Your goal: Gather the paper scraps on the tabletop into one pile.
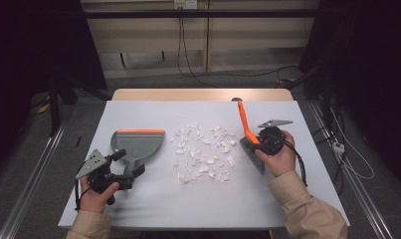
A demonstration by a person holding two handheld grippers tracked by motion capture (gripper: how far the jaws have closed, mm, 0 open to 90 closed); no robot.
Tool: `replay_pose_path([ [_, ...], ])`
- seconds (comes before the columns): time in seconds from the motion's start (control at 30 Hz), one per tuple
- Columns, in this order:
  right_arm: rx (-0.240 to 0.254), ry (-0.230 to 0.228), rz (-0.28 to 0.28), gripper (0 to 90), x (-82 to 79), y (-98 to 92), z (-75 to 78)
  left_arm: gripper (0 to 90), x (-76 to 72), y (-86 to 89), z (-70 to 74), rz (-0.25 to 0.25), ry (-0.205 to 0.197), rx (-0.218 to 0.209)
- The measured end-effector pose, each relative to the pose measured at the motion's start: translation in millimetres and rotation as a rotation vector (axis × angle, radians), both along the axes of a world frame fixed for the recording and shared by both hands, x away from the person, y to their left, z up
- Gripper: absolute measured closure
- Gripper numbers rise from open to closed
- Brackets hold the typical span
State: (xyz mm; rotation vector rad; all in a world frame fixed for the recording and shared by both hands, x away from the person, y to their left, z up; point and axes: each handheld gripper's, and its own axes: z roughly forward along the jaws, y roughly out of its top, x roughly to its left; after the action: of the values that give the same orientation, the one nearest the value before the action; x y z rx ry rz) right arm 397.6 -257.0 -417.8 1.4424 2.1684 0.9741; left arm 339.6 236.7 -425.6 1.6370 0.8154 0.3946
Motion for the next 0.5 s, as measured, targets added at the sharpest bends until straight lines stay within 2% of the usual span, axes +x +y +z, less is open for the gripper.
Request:
replay_pose_path([
  [0.13,-0.016,0.026,0.003,70.8,-0.5,-4.1,-5.2,4.0,0.9,-2.5,-1.2,-0.001,0.008,0.011],
  [0.2,0.009,0.037,0.010,71.0,-0.1,-5.0,-5.6,4.0,0.4,-3.9,-0.6,-0.003,0.003,0.015],
  [0.27,0.001,0.049,0.001,71.1,-0.3,-5.4,-4.4,4.0,0.0,-4.5,-0.2,-0.004,0.000,0.012],
  [0.33,0.018,0.058,0.014,71.1,2.2,-6.7,-3.1,4.0,-0.4,-4.1,0.2,-0.001,0.000,0.009],
  [0.4,0.030,0.042,0.007,71.1,5.8,-8.8,0.6,4.0,-1.0,-3.3,-0.1,0.001,0.000,0.009],
  [0.47,0.047,-0.012,-0.001,71.1,12.4,-11.6,4.2,4.1,-2.0,-2.3,-0.6,0.006,0.002,0.008],
  [0.5,0.060,-0.025,-0.007,71.1,16.9,-12.8,6.0,4.1,-2.6,-1.6,-1.1,0.008,0.001,0.007],
])
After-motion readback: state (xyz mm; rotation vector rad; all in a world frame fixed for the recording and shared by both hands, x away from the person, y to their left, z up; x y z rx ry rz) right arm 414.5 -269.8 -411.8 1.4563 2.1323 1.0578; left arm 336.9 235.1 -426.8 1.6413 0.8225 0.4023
